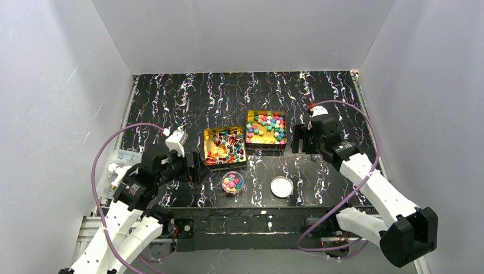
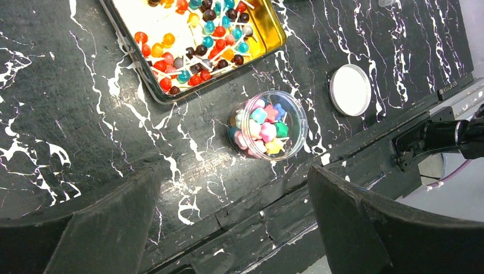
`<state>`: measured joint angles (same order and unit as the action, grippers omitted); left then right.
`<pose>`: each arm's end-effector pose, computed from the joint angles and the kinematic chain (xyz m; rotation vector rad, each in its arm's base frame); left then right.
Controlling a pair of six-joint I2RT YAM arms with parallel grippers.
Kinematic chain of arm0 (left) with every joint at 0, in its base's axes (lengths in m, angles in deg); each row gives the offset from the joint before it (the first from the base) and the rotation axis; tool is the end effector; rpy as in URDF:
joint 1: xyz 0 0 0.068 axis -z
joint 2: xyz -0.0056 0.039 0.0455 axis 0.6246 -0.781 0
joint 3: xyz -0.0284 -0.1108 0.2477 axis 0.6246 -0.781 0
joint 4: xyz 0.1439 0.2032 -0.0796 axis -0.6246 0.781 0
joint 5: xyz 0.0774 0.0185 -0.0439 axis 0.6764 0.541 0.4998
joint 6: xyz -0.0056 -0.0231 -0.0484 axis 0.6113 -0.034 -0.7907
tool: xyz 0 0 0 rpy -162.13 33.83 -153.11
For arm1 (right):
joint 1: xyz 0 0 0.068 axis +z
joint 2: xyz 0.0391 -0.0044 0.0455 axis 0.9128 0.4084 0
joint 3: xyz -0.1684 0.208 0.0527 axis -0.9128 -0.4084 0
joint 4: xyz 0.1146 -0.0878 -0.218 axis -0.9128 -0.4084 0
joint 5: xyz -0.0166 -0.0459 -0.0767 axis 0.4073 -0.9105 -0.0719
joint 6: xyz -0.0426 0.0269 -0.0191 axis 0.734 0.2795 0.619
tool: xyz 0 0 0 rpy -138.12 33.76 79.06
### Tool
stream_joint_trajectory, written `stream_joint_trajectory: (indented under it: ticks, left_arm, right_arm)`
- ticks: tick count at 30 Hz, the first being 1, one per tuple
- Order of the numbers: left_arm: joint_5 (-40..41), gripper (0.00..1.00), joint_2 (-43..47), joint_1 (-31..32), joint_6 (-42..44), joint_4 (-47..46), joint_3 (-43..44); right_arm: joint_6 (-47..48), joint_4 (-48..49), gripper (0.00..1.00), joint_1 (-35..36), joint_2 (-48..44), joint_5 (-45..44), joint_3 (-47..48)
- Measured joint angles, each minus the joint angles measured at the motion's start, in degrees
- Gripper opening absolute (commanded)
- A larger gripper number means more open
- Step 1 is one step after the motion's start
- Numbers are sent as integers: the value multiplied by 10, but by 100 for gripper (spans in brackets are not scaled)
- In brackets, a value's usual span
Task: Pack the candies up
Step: Pick up the bottle lid at the center of the board.
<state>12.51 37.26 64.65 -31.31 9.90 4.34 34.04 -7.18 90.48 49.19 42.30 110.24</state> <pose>0.1092 -0.0611 0.3030 0.2286 2.1188 -0.7010 0.2082 0.0889 0.2788 -0.0792 2.2680 0.1932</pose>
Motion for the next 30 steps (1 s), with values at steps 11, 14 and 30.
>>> stream_joint_trajectory:
  ticks: [11,14,30]
  left_arm:
    - [0,99,5,0,0,0,0]
    - [0,99,5,0,0,0,0]
    - [-3,99,9,0,0,0,0]
  right_arm:
    - [-79,-52,57,71,-48,-10,-72]
    - [-99,-60,53,87,-55,-10,-93]
    - [-174,-68,46,189,-24,-58,-136]
